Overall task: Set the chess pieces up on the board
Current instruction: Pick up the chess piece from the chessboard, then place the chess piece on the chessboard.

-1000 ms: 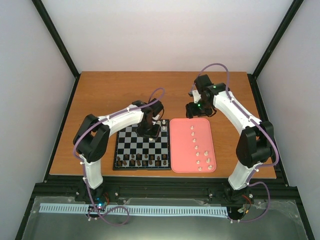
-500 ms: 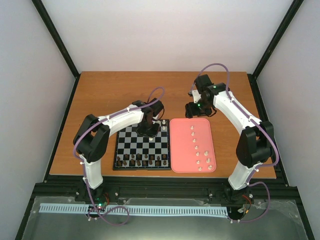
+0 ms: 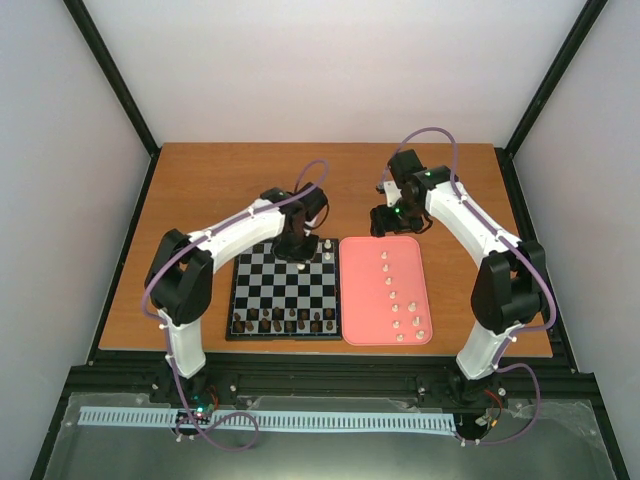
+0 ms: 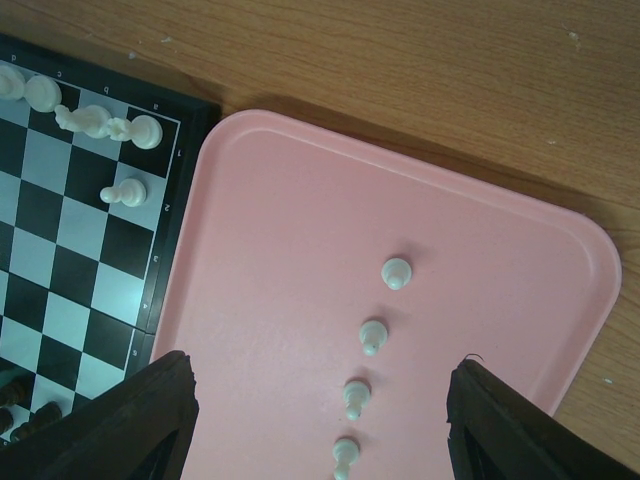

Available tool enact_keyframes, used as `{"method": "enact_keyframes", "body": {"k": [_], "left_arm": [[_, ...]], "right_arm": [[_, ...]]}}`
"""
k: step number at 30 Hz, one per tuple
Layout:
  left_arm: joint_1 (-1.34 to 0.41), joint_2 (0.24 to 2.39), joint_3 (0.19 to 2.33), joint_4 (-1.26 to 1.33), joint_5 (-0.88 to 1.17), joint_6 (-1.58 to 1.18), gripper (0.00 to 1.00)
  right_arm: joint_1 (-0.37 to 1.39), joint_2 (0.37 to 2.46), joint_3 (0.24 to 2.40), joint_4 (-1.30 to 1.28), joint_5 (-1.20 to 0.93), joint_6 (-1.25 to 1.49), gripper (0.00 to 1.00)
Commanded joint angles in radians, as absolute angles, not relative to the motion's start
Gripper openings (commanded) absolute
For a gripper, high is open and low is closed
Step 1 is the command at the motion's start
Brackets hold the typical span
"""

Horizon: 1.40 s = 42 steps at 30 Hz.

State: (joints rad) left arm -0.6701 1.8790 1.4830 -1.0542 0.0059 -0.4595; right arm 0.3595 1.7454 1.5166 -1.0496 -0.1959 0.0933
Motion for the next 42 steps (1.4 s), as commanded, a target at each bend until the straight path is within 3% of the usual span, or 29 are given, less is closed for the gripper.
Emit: {"method": "enact_keyframes", "body": {"k": [1,14,42], "left_arm": [[-0.610,1.829,1.560,-1.153,-0.043,-0.399,0.02],[-0.445,1.915,1.623,-1.124,-0.082,-0.325,0.03],[-0.437,2.061,1.697,-1.039,-0.007,-0.352,0.03]], "right_arm": [[0.347,1.759,1.530,-1.040,-0.205,0.082,0.69],[0.338,1.773,1.537,-1.042,-0.222,0.081,0.68],[0.330,1.777,1.531,-1.042,-0.236,0.077,0.68]]}}
